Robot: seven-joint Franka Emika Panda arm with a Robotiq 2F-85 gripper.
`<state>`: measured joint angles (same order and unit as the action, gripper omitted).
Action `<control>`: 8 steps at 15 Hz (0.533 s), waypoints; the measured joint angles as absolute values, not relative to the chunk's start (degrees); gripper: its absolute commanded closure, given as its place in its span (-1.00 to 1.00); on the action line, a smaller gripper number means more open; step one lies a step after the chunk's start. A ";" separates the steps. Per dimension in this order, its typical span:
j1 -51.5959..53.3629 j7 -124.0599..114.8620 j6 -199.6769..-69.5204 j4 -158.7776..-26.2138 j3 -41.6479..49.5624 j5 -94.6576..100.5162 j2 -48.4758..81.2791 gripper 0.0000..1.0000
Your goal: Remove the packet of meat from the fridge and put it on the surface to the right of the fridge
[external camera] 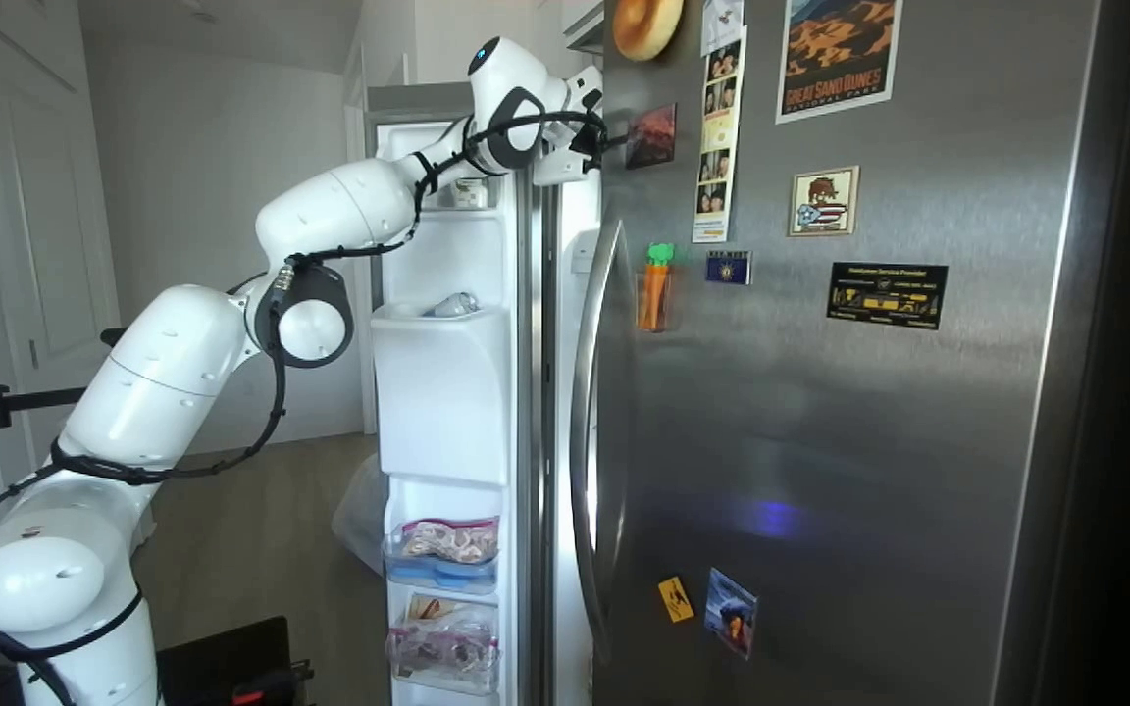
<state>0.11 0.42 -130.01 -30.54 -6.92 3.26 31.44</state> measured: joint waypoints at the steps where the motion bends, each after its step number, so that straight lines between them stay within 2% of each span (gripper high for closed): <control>1: 0.11 0.40 -130.00 -30.24 -6.73 3.39 31.31 1.00; 8: 3.17 0.09 -123.57 -21.66 -0.88 4.39 31.32 1.00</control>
<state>3.17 0.09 -123.57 -21.66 -0.88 4.39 31.32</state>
